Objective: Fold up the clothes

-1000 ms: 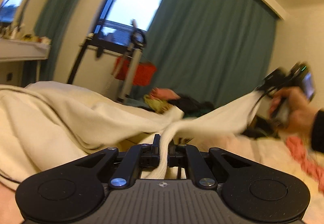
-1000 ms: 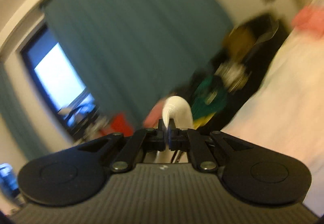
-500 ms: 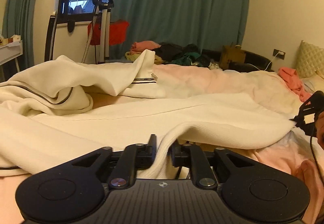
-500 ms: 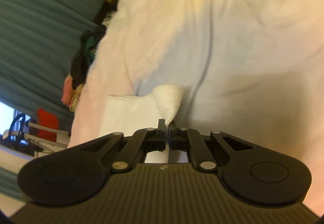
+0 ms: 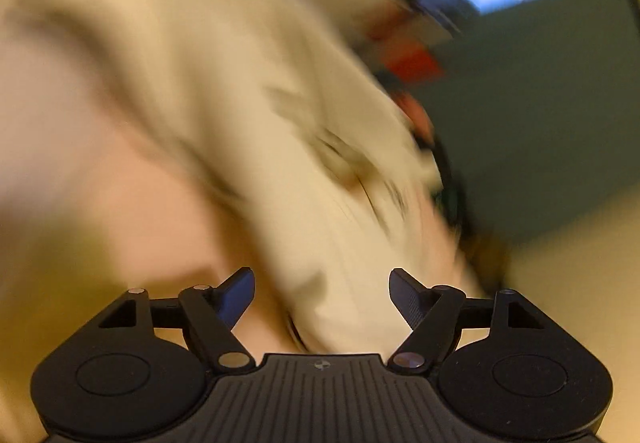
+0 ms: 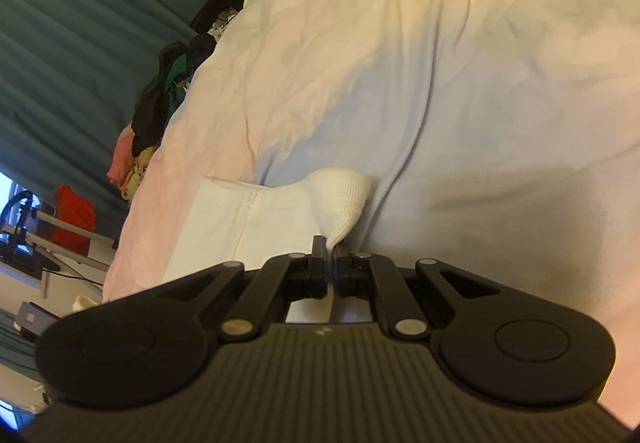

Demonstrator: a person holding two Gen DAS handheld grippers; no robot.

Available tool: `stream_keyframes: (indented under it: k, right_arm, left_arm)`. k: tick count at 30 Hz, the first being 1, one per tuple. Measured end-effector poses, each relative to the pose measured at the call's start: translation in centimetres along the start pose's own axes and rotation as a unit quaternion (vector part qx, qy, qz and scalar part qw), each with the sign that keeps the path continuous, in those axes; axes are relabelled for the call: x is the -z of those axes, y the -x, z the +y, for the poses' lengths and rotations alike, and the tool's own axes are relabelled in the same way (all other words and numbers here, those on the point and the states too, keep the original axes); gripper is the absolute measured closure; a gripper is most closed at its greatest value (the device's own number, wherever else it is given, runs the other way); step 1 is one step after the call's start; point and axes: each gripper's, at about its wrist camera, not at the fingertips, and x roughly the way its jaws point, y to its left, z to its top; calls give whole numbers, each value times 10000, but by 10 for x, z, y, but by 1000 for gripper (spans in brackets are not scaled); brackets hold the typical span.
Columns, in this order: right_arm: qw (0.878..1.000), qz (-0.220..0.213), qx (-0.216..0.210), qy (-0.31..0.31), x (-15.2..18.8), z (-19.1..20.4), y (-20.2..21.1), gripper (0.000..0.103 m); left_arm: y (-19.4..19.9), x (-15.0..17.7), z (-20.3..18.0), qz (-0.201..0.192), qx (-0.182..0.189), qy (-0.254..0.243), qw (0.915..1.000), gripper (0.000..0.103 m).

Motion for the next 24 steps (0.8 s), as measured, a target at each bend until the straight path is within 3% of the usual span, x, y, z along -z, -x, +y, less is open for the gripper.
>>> stream_keyframes:
  k: [2,4,6,8,10,13,20,24]
  right_arm:
    - [10000,-19,-21,-82,0,-1,-1,97]
    - [9999,-59,-16,-131,-1,-2,-1,97]
    - [9999,-112,-18,-102,-2,-1,-2,98]
    - [9998,-160,-22,-98,-2,-2,-2,98]
    - [9997,-200,-31,-129,-1,-5,0,98]
    - [9994,-189,-35,-281,-1,-10,1,98]
    - [9963,-797,-120,-290,0,-5,32,98]
    - [9901,-1381,175,-173,3,0,66,98]
  left_arm:
    - [12,-23,28,-465,-201,1016,9935,29]
    - [24,-41,51,-990,-376,1842,9772,32]
    - [29,-56,57,-1393,-409,2111,9666,35]
    - [29,-73,53,-1595,-709,2011,9639,41]
    - [25,-94,46,-1484,-1100,1702,9679,65]
    - [32,-112,37,-1412,-1297,1269,9732,87]
    - [99,-140,6,-1491,-1300,571,9786,90]
    - [141,-149,9,-1262,-1363,507,9813,90]
